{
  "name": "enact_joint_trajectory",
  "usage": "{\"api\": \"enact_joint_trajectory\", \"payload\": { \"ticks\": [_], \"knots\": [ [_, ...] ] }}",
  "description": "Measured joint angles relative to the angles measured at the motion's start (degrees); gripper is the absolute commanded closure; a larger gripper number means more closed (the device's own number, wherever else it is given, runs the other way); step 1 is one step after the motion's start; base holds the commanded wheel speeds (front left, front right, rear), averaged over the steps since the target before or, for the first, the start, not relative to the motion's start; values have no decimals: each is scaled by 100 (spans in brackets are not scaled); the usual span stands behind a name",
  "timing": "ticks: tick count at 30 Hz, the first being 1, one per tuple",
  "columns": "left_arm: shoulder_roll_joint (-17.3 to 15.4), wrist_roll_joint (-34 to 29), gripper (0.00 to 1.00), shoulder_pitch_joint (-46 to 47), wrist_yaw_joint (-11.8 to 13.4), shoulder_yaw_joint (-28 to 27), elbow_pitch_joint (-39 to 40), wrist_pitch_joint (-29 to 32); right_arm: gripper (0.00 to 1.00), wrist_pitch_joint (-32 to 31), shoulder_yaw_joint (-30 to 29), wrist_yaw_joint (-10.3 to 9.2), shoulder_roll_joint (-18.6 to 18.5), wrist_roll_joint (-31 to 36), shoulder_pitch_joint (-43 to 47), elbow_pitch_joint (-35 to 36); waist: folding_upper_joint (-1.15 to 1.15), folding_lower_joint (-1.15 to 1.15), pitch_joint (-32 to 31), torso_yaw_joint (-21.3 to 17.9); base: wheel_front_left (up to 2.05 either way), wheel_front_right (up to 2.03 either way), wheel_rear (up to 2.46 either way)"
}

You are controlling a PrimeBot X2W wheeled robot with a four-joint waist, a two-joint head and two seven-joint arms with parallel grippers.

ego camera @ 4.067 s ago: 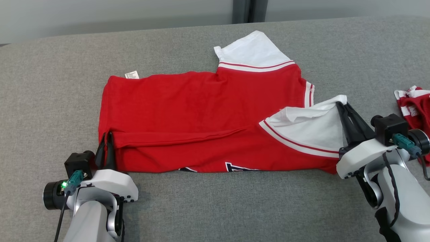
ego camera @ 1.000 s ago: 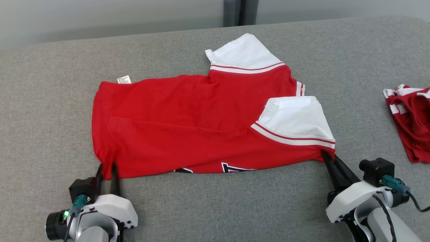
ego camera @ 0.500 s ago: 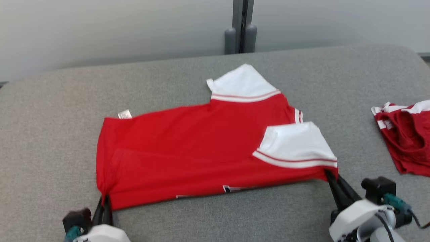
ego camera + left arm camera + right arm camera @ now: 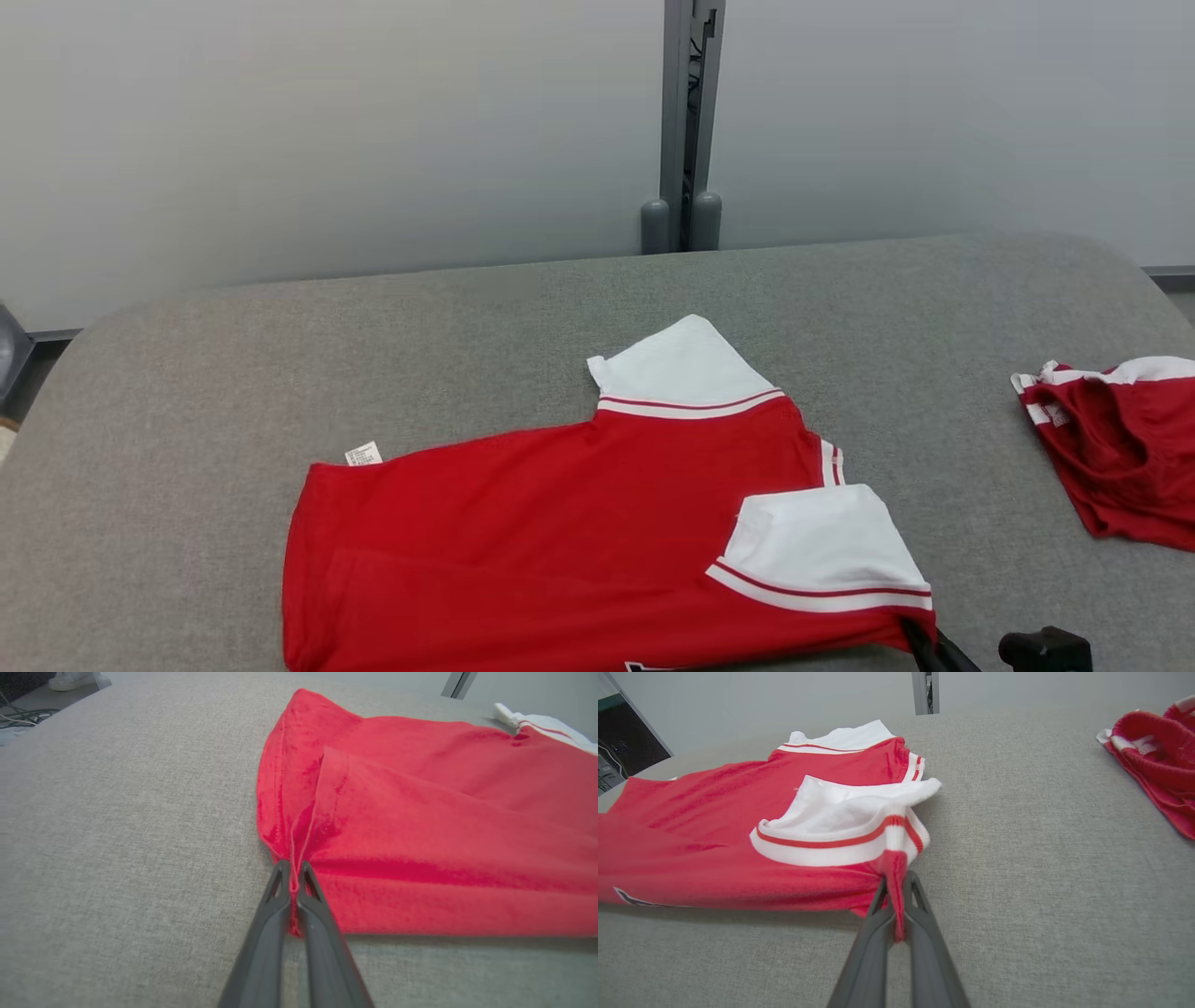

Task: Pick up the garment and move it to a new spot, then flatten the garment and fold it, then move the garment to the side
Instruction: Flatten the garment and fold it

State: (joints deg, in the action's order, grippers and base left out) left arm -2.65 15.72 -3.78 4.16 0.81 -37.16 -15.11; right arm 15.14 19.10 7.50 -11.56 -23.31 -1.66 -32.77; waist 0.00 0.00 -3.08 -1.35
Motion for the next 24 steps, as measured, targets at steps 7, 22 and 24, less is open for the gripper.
{"api": "enact_joint_trajectory", "payload": {
  "ticks": [7,22,24],
  "knots": [
    [7,-9,80,-139,46,2,3,0,100,0,-110,1,-7,-37,116,27,0,0,-34,119,0,0,0],
    [-8,-193,0,-112,205,11,179,1,0,0,-726,0,126,278,-58,136,0,0,169,181,0,0,0],
    [-14,-311,0,-31,247,-59,281,2,0,0,-896,0,137,375,-92,220,0,0,199,188,0,0,0]
  ]
}}
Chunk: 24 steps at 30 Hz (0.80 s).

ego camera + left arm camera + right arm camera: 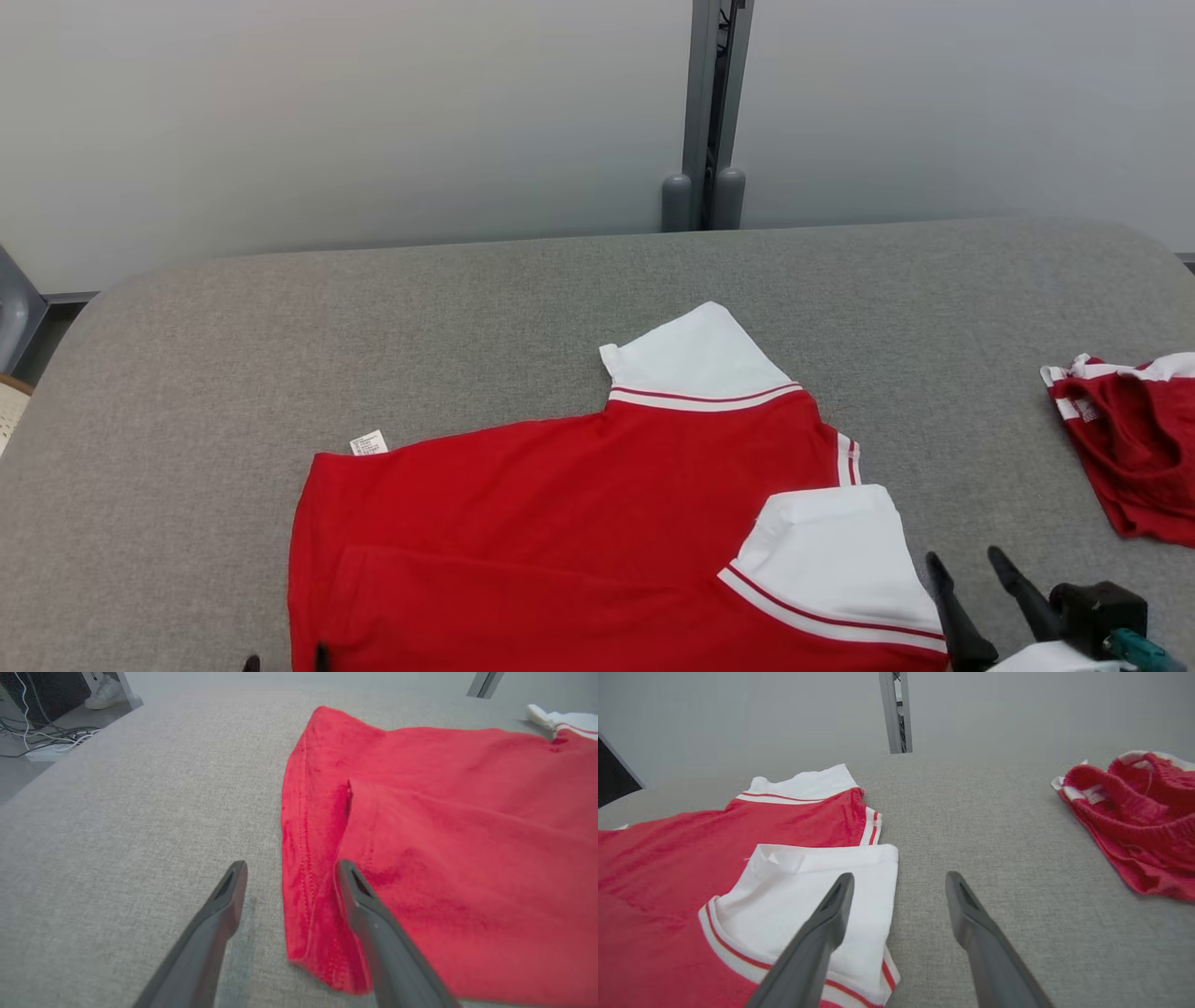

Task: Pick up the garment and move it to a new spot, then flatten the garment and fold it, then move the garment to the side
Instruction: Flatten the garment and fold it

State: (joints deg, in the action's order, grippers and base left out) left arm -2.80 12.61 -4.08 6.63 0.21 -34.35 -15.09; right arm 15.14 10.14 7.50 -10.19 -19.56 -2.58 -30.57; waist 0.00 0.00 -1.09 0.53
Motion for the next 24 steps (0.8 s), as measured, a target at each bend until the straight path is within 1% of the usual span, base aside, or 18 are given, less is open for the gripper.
{"api": "enact_joint_trajectory", "payload": {
  "ticks": [5,8,11,15,17,24],
  "knots": [
    [-1,-205,0,263,1,-133,231,0,0,0,-267,0,42,248,-230,177,0,0,109,-9,0,0,0],
    [-1,-271,0,602,-40,-160,232,0,0,0,-278,0,71,358,-469,213,0,0,215,-11,0,0,0],
    [2,-305,0,1078,-79,-159,73,0,0,0,-242,-1,62,404,-821,225,0,0,374,-9,0,0,0],
    [-22,-355,0,1774,-204,-110,-402,0,0,0,-98,-1,33,446,-1317,205,0,0,617,-9,0,0,0],
    [-64,-355,0,2145,-227,-104,-693,0,0,0,14,-1,4,448,-1574,152,0,0,736,-13,0,0,0],
    [-183,-367,0,3087,-229,-67,-1658,108,0,0,547,-1,-55,386,-2295,-175,0,0,1076,-63,0,0,0]
  ]
}}
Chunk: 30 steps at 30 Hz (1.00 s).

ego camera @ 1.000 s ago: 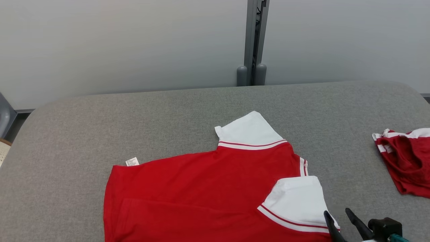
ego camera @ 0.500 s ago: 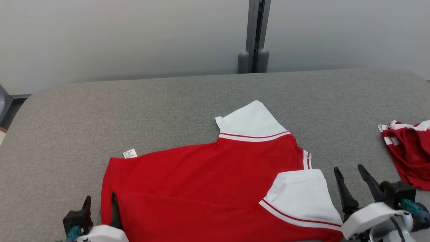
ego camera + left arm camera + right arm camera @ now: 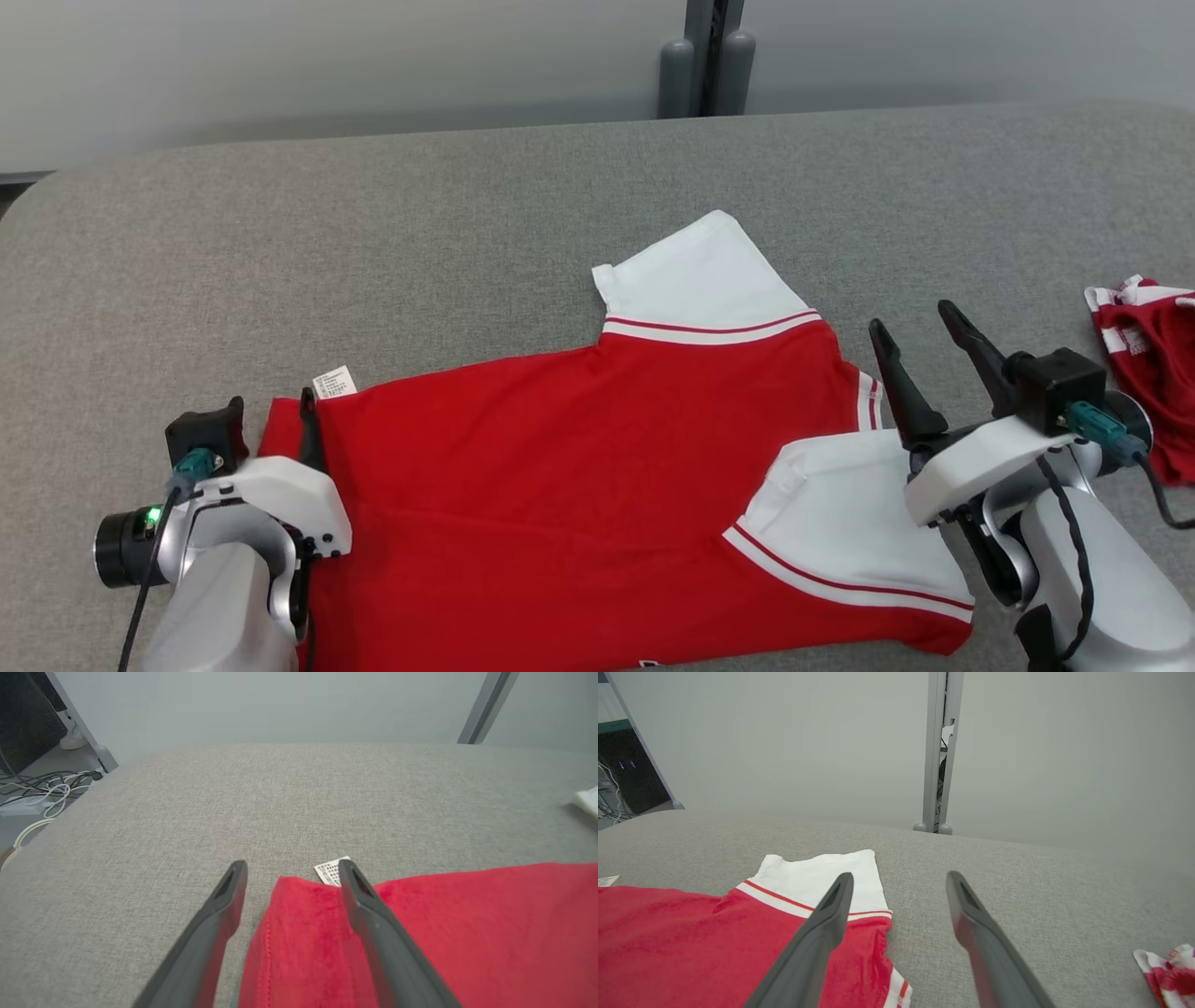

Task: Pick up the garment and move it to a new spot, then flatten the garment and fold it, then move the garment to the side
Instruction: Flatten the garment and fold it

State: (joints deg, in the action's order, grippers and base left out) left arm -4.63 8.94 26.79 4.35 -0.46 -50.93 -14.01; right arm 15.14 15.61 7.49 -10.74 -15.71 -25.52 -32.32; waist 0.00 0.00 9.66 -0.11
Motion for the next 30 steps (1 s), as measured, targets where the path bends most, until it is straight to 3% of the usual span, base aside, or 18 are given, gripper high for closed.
{"api": "enact_joint_trajectory", "payload": {
  "ticks": [6,14,20,24,30],
  "knots": [
    [-93,119,0,484,44,-66,-632,245,0,0,270,1,-20,-112,-338,-149,0,0,202,-22,0,0,0],
    [-49,302,0,602,48,-146,-862,77,0,0,327,1,-59,-200,-448,-185,0,0,291,15,0,0,0],
    [-11,402,0,566,-42,-141,-953,7,0,0,319,1,-74,-212,-397,-199,0,0,249,69,0,0,0],
    [-20,490,0,569,-231,-115,-1083,213,0,0,325,1,-75,-230,-376,-220,0,0,204,85,0,0,0],
    [-112,511,0,665,-225,-60,-1230,453,0,0,376,1,-69,-236,-377,-220,0,0,178,50,0,0,0]
  ]
}}
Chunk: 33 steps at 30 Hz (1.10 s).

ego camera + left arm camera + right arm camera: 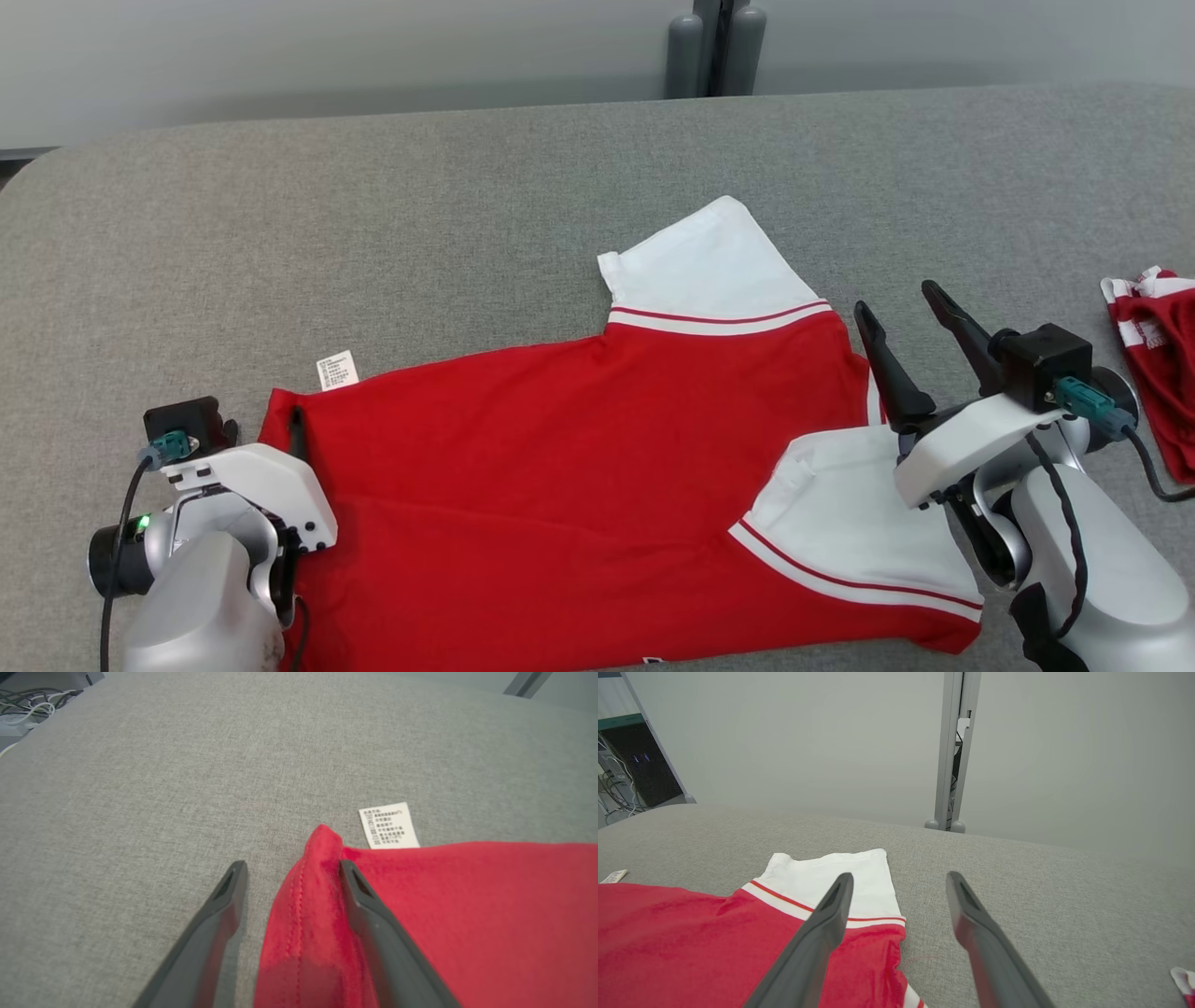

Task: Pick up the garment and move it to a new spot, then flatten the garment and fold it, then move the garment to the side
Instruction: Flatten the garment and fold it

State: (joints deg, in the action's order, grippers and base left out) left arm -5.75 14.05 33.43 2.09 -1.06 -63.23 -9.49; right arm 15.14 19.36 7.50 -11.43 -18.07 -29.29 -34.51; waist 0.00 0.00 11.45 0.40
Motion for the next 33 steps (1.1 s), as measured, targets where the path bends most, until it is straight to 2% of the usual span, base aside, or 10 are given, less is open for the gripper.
{"api": "enact_joint_trajectory", "payload": {
  "ticks": [1,3,4,5,6,11,18,24,29,33],
  "knots": [
    [-4,5,13,24,-1,-1,-26,46,0,0,13,0,-3,0,-1,-1,0,0,1,-7,0,0,0],
    [-18,13,55,74,0,18,-74,103,0,0,43,-1,-22,-8,-15,-8,0,0,12,-15,0,0,0],
    [-24,14,68,108,-7,33,-100,165,0,0,71,0,-41,-15,-31,-34,0,0,22,-17,0,0,0],
    [-25,22,94,127,-32,35,-112,183,0,0,109,0,-53,-27,-65,-76,0,0,37,-18,0,0,0],
    [-25,18,100,143,-53,62,-123,190,0,0,146,0,-67,-60,-119,-124,0,0,54,-18,0,0,0],
    [11,-37,100,289,-110,235,-127,156,0,-156,559,0,-182,-393,-759,-742,0,0,149,67,0,0,0],
    [190,-94,100,455,-177,509,-36,-88,0,-1200,1076,0,-442,-1134,-1939,-1480,0,0,306,413,0,0,0],
    [296,-82,100,611,-242,816,86,-267,0,-1831,1354,-1,-658,-1701,-2617,-1896,0,0,504,825,0,0,0],
    [299,220,100,685,-328,1268,267,-331,0,-2295,1607,0,-777,-2049,-2991,-2187,0,0,706,1159,0,0,0],
    [301,608,100,700,-287,1786,519,-364,0,-2552,1701,-1,-854,-2204,-3250,-2492,0,0,877,1377,0,0,0]
  ]
}}
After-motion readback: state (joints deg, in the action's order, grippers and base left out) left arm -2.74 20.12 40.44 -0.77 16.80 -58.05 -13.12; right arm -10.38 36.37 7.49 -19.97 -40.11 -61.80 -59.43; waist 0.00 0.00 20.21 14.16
